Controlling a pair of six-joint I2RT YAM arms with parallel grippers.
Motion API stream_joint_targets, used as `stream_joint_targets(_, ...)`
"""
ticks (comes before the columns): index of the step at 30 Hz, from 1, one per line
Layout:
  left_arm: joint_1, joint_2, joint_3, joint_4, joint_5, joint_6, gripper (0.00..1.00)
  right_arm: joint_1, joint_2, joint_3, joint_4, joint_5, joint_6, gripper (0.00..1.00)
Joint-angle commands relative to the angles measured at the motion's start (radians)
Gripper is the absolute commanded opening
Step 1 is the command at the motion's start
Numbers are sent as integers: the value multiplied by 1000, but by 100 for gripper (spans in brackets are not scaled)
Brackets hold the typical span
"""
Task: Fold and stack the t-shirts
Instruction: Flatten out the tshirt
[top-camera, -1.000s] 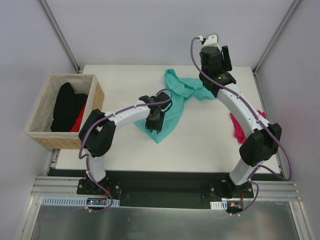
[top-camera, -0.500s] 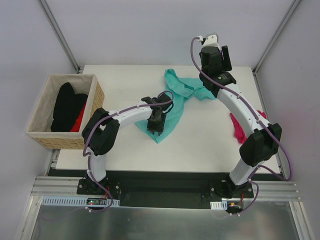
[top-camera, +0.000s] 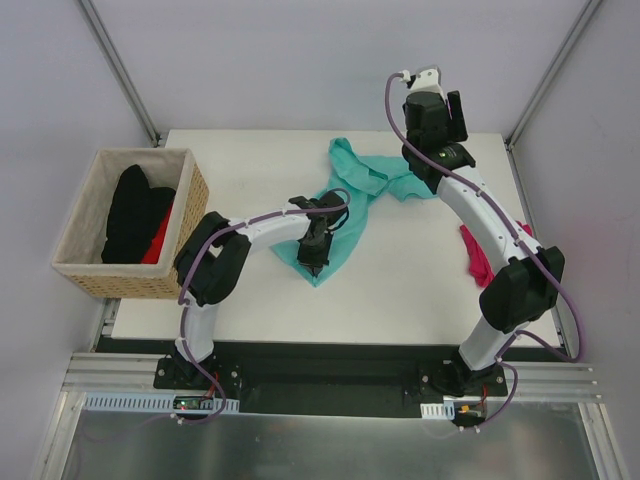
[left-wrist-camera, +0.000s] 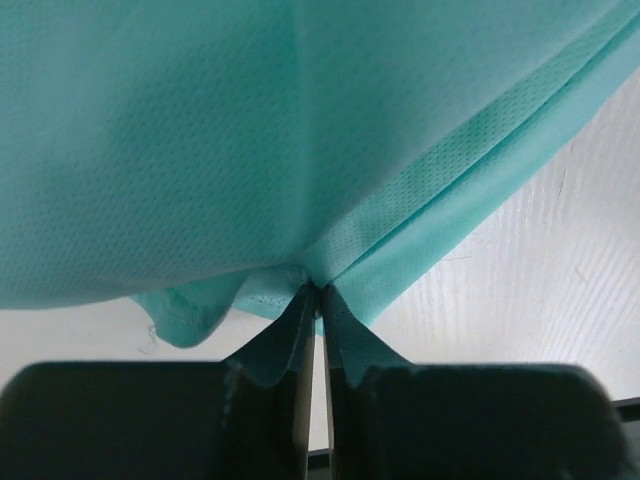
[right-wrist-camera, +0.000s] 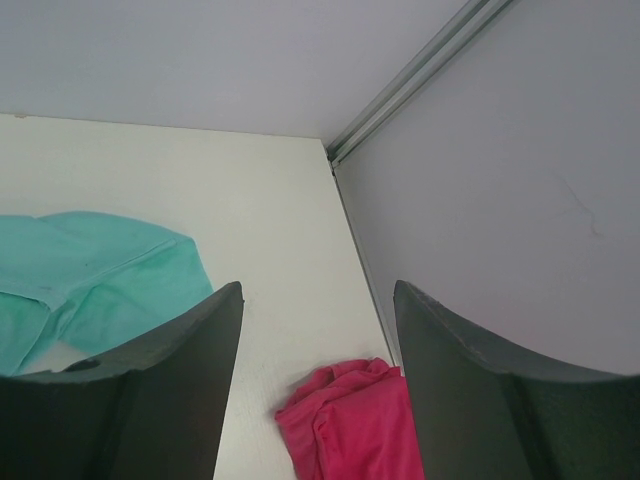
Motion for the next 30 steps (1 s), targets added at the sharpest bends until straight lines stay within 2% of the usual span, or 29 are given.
stream_joint_targets(1, -12, 15, 43, -11, 28, 12, 0, -12, -51, 13, 45, 1, 11, 65)
stream_joint_targets(9, -10, -25, 38, -11, -13, 6, 0, -21, -56, -3, 48, 2, 14, 65)
stream_joint_targets(14, -10, -134, 66, -46, -99, -7, 0, -21, -51, -1, 45, 4, 17, 65)
stream_joint_targets(22, -7, -345, 205, -219, -299, -66, 0, -21, -36, 5, 41, 10, 20, 65)
stream_joint_targets(30, -9, -519, 224, -350, -418, -149, 0, -21, 6, 57, 30, 10, 23, 65)
